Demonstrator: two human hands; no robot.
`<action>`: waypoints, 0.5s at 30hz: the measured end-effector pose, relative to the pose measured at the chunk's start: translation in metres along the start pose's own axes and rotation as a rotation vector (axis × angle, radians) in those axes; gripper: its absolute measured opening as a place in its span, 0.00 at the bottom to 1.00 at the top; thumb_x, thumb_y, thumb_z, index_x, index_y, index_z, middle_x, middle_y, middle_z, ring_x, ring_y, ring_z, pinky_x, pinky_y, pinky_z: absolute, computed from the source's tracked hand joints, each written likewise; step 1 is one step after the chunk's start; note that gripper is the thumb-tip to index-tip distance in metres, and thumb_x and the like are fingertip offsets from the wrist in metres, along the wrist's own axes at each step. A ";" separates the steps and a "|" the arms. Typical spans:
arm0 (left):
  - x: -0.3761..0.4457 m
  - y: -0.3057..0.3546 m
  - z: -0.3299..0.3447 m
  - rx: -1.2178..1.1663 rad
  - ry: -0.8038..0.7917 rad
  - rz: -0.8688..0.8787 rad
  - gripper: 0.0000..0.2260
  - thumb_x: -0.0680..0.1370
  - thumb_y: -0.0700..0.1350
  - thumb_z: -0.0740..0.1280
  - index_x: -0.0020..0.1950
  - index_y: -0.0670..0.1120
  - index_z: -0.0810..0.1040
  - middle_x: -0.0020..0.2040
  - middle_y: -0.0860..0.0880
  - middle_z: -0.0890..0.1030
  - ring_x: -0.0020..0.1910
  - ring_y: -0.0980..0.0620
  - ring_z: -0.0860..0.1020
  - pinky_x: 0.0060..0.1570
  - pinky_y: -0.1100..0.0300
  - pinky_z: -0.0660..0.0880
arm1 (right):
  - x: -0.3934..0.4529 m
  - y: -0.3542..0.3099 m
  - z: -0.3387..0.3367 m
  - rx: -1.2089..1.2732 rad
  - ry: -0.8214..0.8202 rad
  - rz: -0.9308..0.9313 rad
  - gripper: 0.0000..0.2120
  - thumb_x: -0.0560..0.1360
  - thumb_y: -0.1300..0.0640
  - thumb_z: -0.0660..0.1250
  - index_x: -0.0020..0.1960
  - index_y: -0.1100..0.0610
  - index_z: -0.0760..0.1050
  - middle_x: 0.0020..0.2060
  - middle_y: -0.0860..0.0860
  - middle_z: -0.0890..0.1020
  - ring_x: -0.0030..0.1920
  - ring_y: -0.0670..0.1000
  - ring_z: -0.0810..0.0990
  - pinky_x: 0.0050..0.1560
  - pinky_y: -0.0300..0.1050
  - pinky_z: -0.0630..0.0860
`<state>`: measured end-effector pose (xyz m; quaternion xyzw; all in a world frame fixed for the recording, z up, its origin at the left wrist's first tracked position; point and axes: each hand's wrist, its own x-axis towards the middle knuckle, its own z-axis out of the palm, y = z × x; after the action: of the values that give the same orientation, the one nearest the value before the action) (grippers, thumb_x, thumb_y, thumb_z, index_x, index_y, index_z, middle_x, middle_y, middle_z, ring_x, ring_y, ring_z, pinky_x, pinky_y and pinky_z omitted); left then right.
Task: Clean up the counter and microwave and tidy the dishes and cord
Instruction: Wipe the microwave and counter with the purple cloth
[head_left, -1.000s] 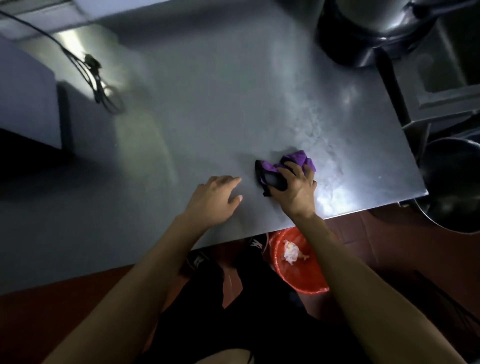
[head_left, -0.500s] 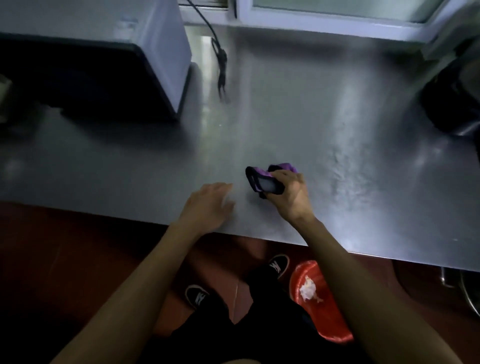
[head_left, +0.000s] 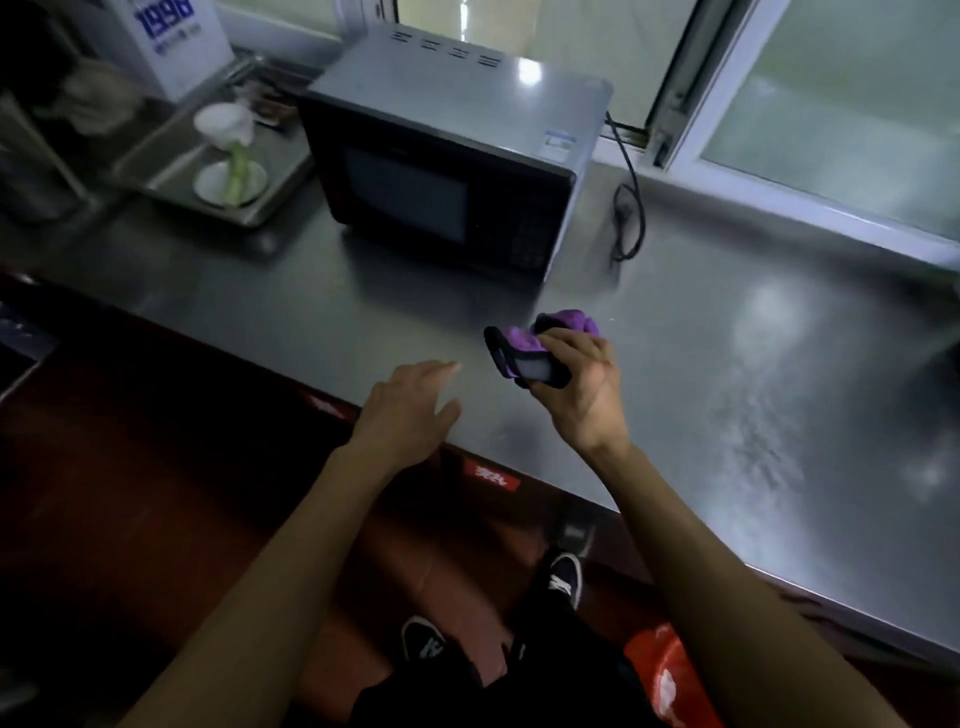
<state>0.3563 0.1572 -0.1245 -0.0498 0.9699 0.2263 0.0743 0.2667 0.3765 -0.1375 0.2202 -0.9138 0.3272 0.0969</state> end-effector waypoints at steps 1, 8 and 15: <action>0.000 -0.009 -0.007 -0.005 0.016 -0.005 0.25 0.82 0.54 0.61 0.79 0.52 0.61 0.77 0.49 0.65 0.75 0.48 0.62 0.73 0.47 0.61 | 0.005 -0.011 0.004 -0.001 0.002 -0.012 0.24 0.66 0.56 0.79 0.61 0.53 0.81 0.60 0.51 0.81 0.60 0.59 0.73 0.58 0.60 0.73; 0.020 -0.054 -0.032 -0.026 0.071 -0.013 0.25 0.82 0.55 0.61 0.79 0.51 0.63 0.76 0.49 0.67 0.74 0.47 0.64 0.72 0.47 0.64 | 0.053 -0.044 0.022 -0.036 0.019 -0.089 0.24 0.66 0.56 0.77 0.62 0.51 0.80 0.63 0.49 0.79 0.61 0.59 0.72 0.56 0.61 0.73; 0.082 -0.075 -0.060 -0.023 0.105 -0.001 0.25 0.82 0.54 0.63 0.79 0.52 0.63 0.76 0.50 0.67 0.75 0.49 0.63 0.71 0.52 0.62 | 0.134 -0.042 0.033 -0.038 0.145 -0.122 0.21 0.68 0.55 0.73 0.60 0.48 0.81 0.63 0.49 0.79 0.61 0.61 0.74 0.54 0.61 0.74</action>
<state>0.2780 0.0578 -0.1171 -0.0627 0.9699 0.2343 0.0230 0.1671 0.2809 -0.0968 0.2494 -0.8953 0.3184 0.1865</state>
